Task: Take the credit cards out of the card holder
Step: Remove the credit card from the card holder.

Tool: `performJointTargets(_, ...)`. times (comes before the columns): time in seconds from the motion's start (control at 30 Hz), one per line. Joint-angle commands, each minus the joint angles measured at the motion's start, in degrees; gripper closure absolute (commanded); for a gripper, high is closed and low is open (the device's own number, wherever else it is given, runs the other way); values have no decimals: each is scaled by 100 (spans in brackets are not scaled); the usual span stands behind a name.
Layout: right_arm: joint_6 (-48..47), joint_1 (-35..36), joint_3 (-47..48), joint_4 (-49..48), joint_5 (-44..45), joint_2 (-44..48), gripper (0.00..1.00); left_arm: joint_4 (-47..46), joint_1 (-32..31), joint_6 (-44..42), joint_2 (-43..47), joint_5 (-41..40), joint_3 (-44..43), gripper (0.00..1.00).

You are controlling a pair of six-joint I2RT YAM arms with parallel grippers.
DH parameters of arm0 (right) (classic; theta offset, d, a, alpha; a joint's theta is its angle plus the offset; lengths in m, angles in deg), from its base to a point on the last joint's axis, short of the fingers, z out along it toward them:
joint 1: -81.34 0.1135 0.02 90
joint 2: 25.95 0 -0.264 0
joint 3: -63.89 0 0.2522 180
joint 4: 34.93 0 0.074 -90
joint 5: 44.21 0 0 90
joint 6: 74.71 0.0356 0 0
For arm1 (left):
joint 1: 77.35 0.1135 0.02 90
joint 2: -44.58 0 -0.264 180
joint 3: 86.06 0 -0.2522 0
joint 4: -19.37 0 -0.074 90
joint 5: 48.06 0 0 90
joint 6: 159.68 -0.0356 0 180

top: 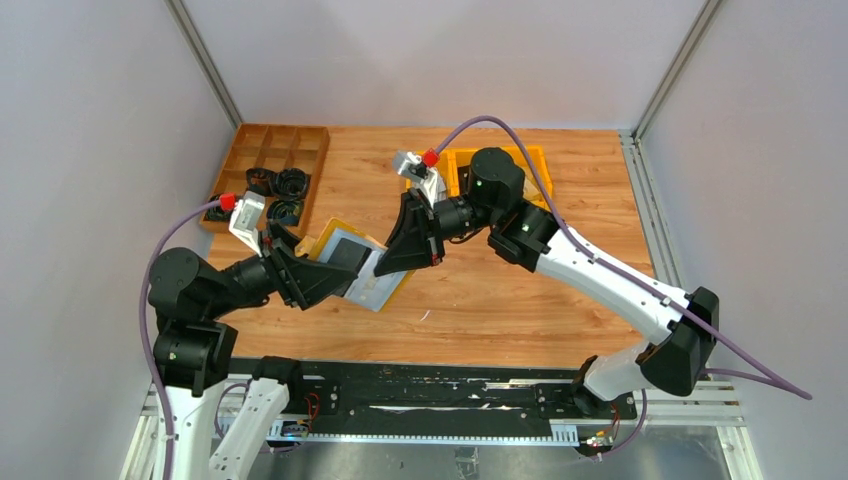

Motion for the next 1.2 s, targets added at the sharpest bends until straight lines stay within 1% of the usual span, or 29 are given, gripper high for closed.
performJointTargets(0.0, -322, 129, 35, 470, -60, 287, 100, -476, 4, 598, -164, 473, 249, 40)
performJointTargets(0.07, -516, 130, 1, 695, 31, 389, 100, -582, 4, 736, -204, 573, 264, 44)
performJointTargets(0.1, -591, 130, -16, 746, 48, 419, 100, -671, 4, 827, -218, 619, 288, 48)
performJointTargets(0.17, -726, 130, 17, 934, 20, 414, 100, -768, 4, 891, -242, 695, 307, 60)
performJointTargets(0.2, -820, 130, 86, 1214, -12, 391, 100, -774, 4, 903, -267, 765, 271, 67)
performJointTargets(0.23, -901, 134, 111, 1366, -36, 379, 100, -778, 4, 915, -285, 801, 253, 72)
performJointTargets(0.3, -1014, 130, 128, 1524, -81, 359, 100, -780, 4, 943, -321, 905, 179, 77)
performJointTargets(0.37, -1100, 130, 101, 1632, -72, 370, 100, -802, 4, 945, -350, 968, 101, 81)
performJointTargets(0.47, -1238, 130, 25, 1750, -51, 414, 100, -1050, 4, 1003, -376, 1165, 35, 87)
performJointTargets(0.57, -1402, 130, 32, 1901, -12, 430, 99, -847, 4, 775, -454, 1250, -120, 95)
performJointTargets(0.6, -1503, 125, 92, 2009, 13, 417, 92, -787, 4, 705, -466, 1231, -143, 97)
performJointTargets(0.63, -1596, 102, 171, 2203, 105, 401, 79, -720, 4, 628, -467, 1199, -155, 99)
performJointTargets(0.67, -1651, 50, 255, 2318, 210, 382, 63, -631, 4, 525, -467, 1153, -185, 100)
performJointTargets(0.7, -1666, -28, 347, 2410, 413, 365, 45, -522, 4, 406, -460, 1089, -214, 100)
performJointTargets(0.73, -1660, -112, 468, 2517, 626, 356, 38, -351, 4, 283, -454, 966, -265, 100)
performJointTargets(0.8, -1509, -351, 769, 2708, 1211, 359, 33, 5, 4, -166, -450, 710, -362, 100)
performJointTargets(0.87, -1289, -464, 861, 2705, 2085, 470, 32, 524, 4, -680, -448, 209, -513, 100)
performJointTargets(0.9, -1218, -479, 882, 2680, 2609, 556, 32, 667, 4, -834, -435, -53, -548, 100)
performJointTargets(0.97, -979, -477, 864, 2521, 3339, 718, 32, 841, 4, -1043, -405, -688, -572, 100)
performJointTargets(1.0, -845, -473, 830, 2343, 3505, 784, 35, 861, 4, -1090, -378, -1058, -555, 100)
performJointTargets(1.07, -553, -441, 778, 2122, 3540, 877, 36, 908, 4, -1176, -348, -1602, -531, 100)
performJointTargets(1.1, -359, -397, 788, 2037, 3477, 873, 37, 930, 4, -1187, -336, -1895, -528, 100)
performJointTargets(1.17, 70, -320, 827, 1801, 2975, 753, 38, 865, 4, -1097, -308, -2336, -452, 100)
